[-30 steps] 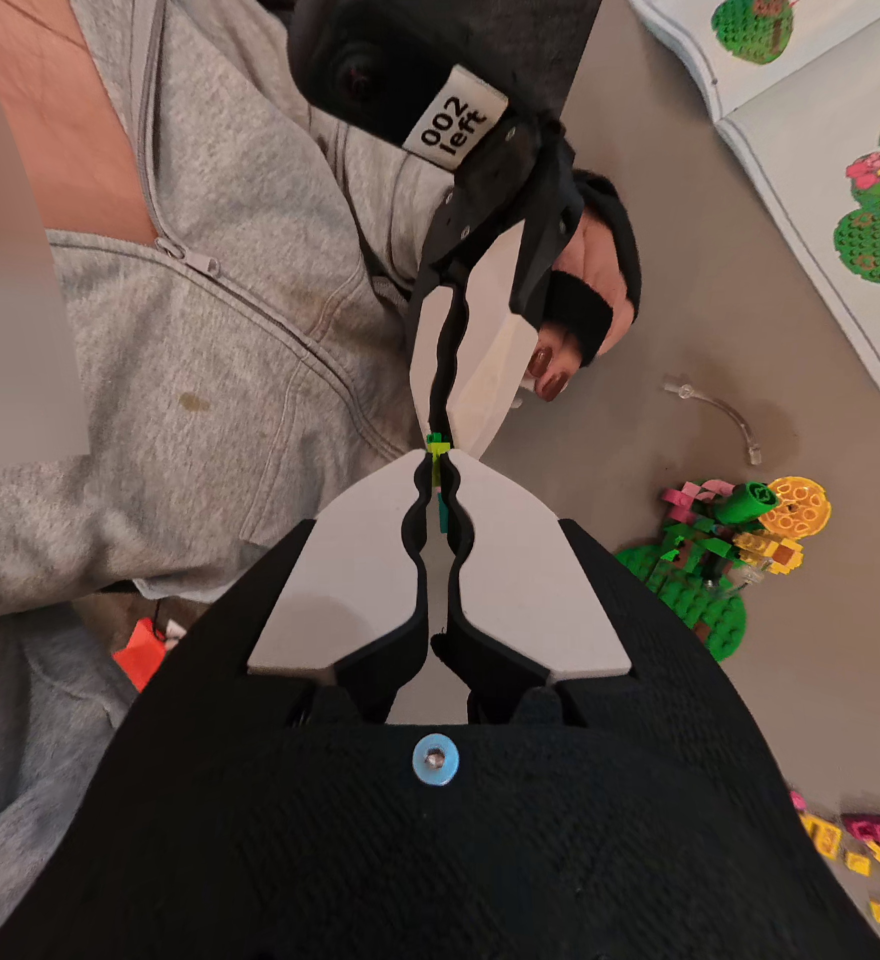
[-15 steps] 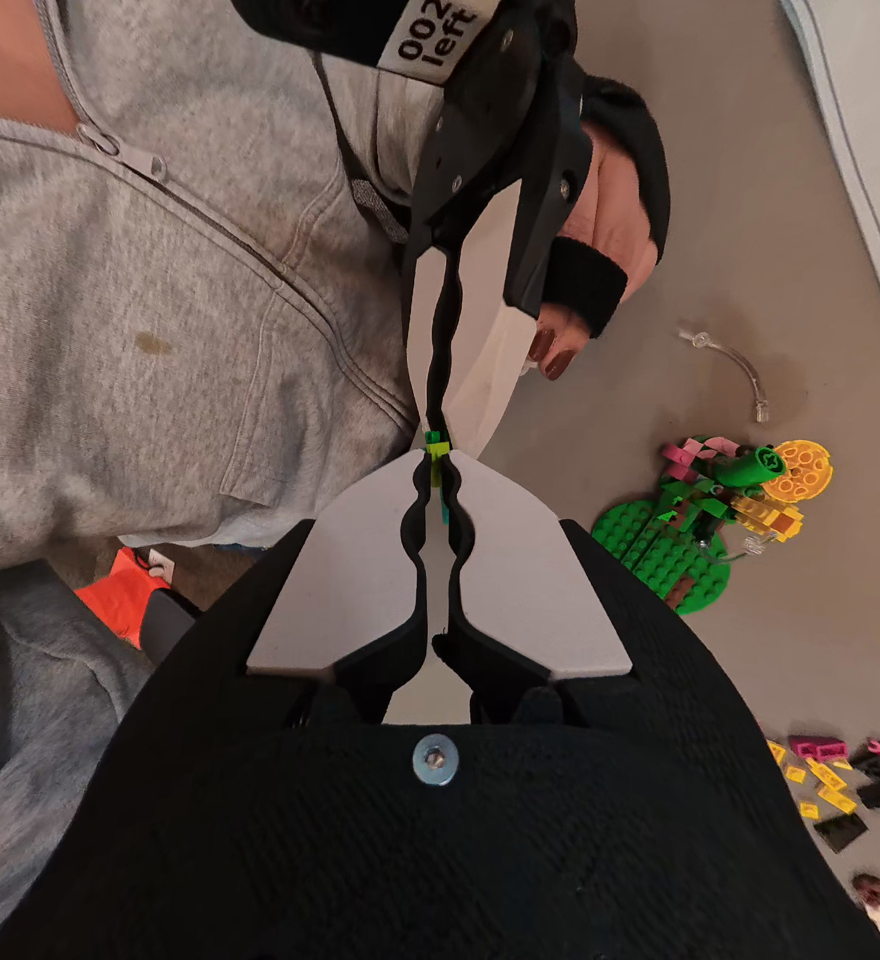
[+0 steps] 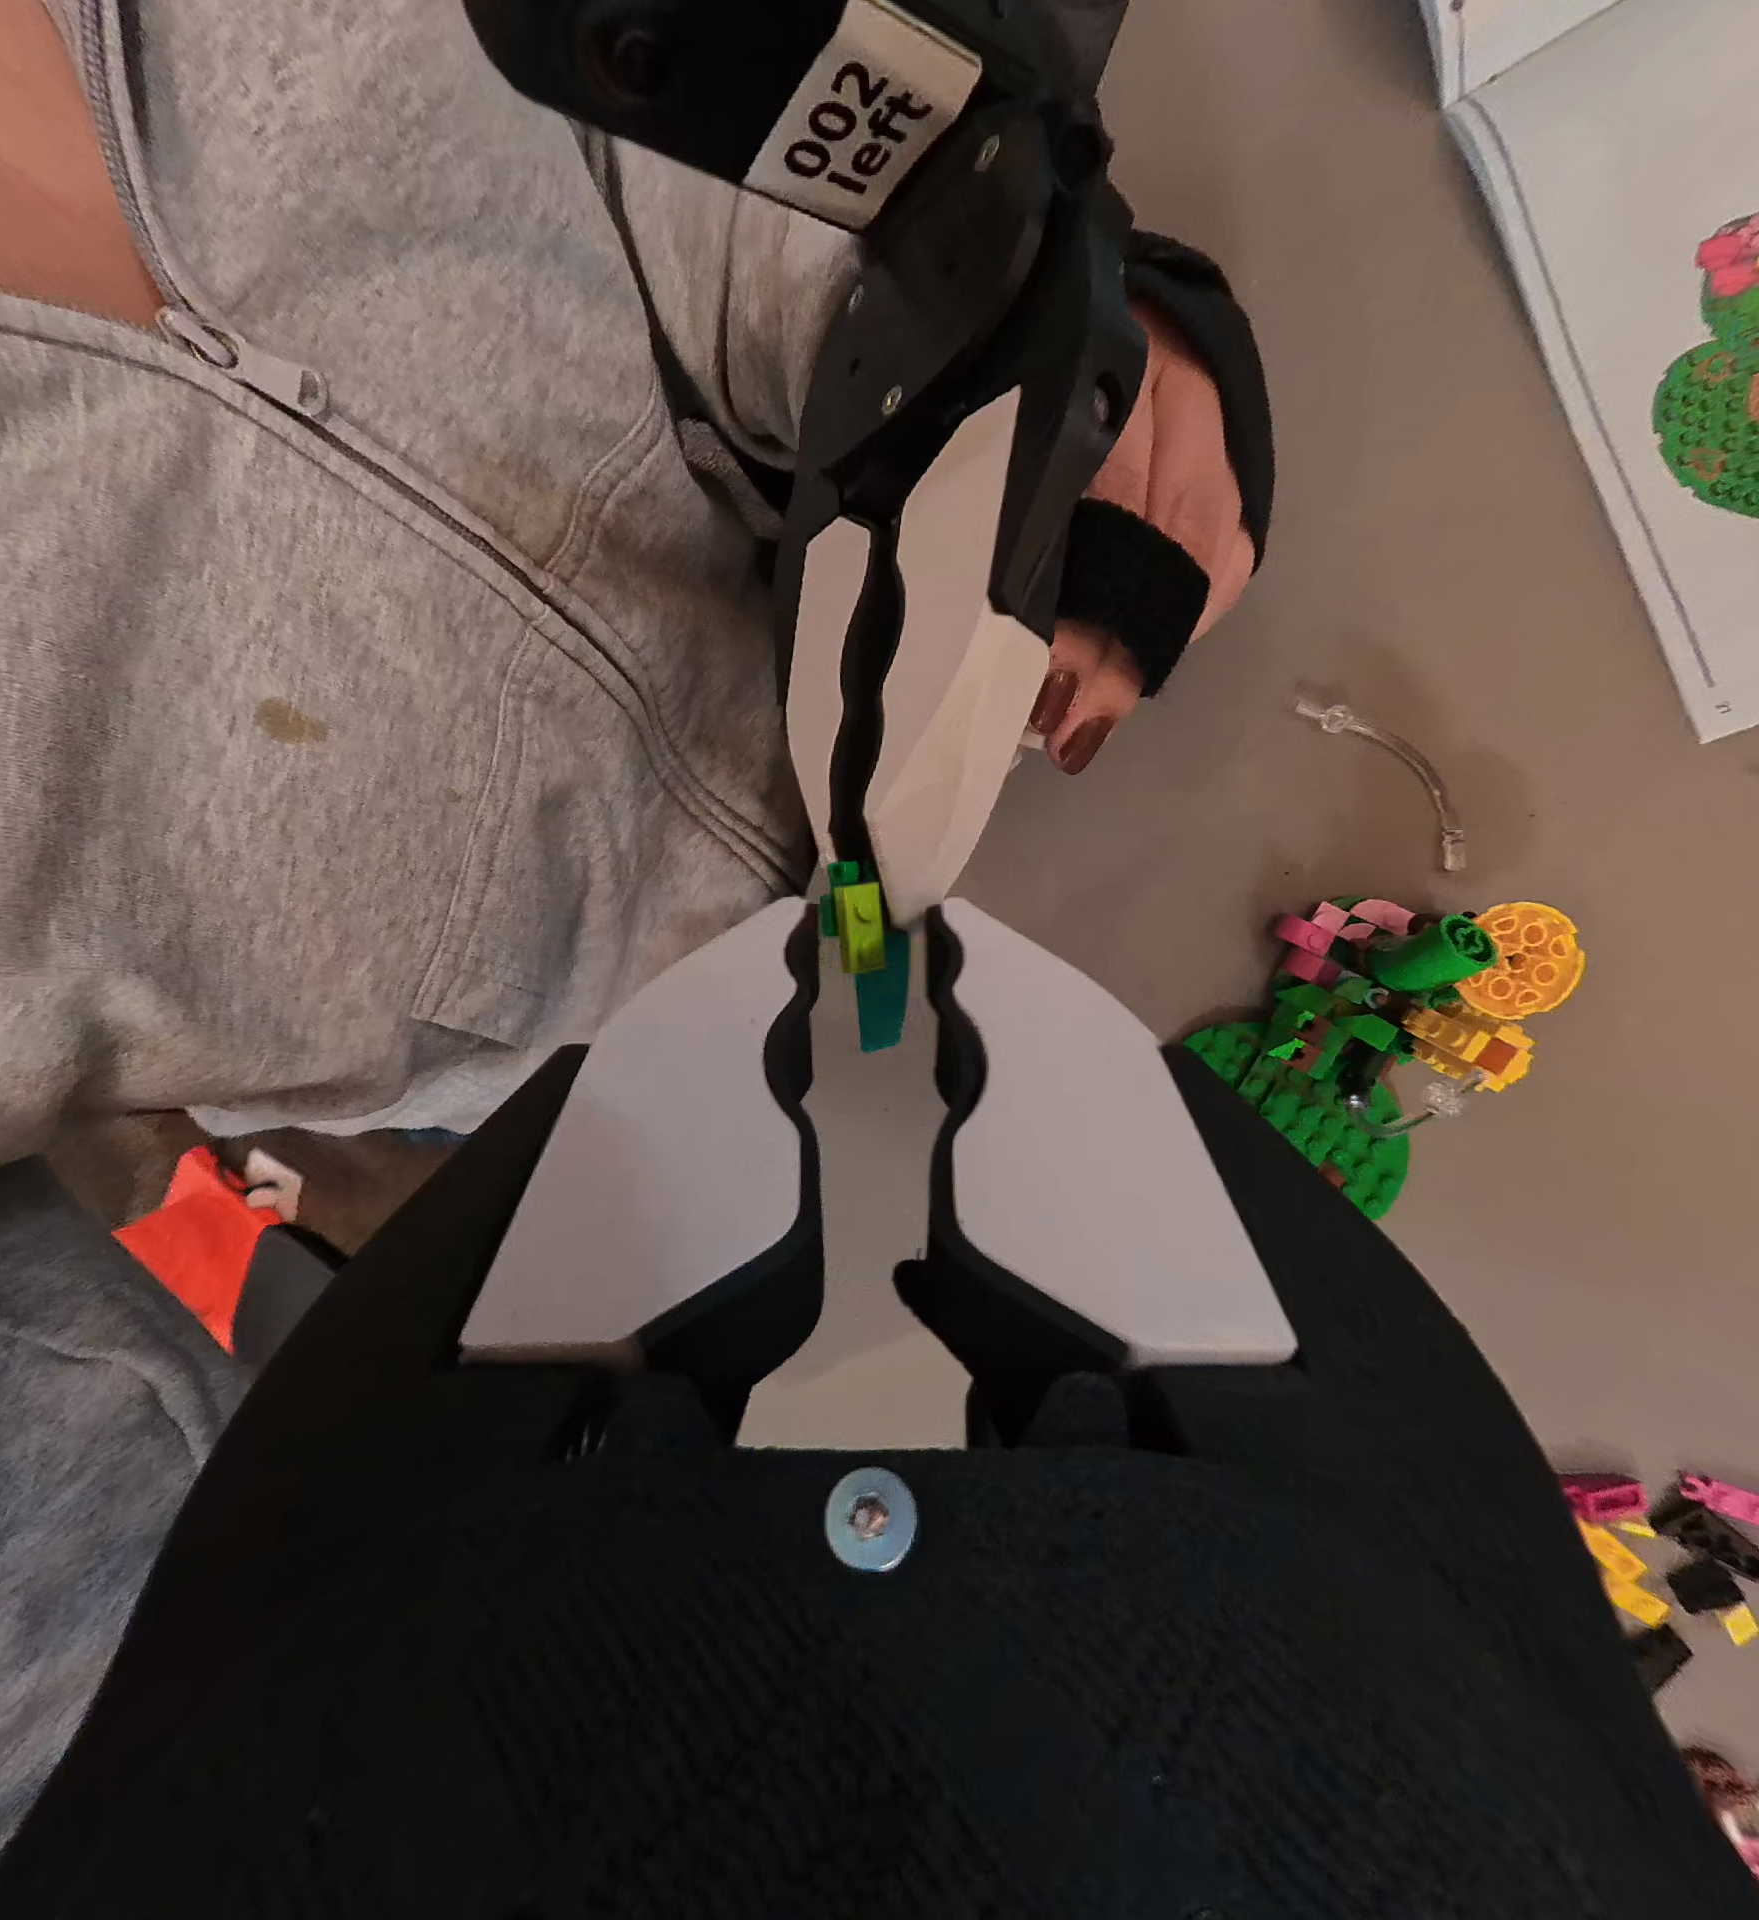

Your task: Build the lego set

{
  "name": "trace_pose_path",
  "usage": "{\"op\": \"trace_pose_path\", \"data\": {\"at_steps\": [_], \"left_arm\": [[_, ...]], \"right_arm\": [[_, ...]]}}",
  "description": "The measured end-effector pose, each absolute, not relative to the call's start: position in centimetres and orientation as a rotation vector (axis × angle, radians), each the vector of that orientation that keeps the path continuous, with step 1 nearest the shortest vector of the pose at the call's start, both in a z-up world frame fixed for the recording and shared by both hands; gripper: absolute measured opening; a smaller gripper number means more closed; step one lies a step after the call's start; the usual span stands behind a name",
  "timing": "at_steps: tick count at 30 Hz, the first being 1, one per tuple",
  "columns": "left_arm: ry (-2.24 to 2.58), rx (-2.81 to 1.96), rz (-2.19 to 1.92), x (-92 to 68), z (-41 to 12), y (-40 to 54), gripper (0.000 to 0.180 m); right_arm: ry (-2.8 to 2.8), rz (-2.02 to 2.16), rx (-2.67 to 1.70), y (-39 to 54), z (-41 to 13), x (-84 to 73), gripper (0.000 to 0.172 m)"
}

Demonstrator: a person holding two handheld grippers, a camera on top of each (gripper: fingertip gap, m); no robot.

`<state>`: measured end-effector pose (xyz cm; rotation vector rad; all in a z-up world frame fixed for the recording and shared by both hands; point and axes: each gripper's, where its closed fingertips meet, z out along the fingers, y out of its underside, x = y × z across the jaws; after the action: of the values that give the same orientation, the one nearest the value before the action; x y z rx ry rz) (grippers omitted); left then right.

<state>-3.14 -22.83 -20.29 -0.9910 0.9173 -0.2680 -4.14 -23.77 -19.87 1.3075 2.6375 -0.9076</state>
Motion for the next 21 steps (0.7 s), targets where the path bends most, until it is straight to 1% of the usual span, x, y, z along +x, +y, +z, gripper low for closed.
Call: {"op": "trace_pose_path", "data": {"at_steps": [1,4,8,11,14,18,21], "left_arm": [[0.907,-0.992,-0.27,-3.3,-20.2,-22.8,0.009],[0.879,-0.992,-0.285,-3.8,-19.9,-22.7,0.009],[0.839,-0.991,-0.324,-4.2,-19.5,-22.7,0.009],[0.823,-0.991,-0.344,-4.4,-19.4,-22.6,0.009],[0.816,-0.991,-0.356,-4.4,-19.4,-22.6,0.009],[0.82,-0.993,-0.355,-4.4,-19.5,-22.7,0.01],[0.827,-0.999,-0.35,-4.4,-19.6,-22.6,0.01]], "right_arm": [[2.651,-0.934,1.306,-23.8,-19.7,-4.1,0.022],[2.722,-1.054,1.309,-23.9,-19.2,-4.3,0.024],[3.01,-1.19,1.31,-23.4,-18.6,-5.2,0.031],[3.226,-1.204,1.256,-23.8,-18.6,-5.4,0.03],[3.386,-1.132,1.244,-23.6,-19.1,-5.7,0.027],[3.454,-1.105,1.215,-23.7,-19.2,-5.7,0.02],[3.501,-1.061,1.19,-23.7,-19.2,-5.8,0.008]]}}
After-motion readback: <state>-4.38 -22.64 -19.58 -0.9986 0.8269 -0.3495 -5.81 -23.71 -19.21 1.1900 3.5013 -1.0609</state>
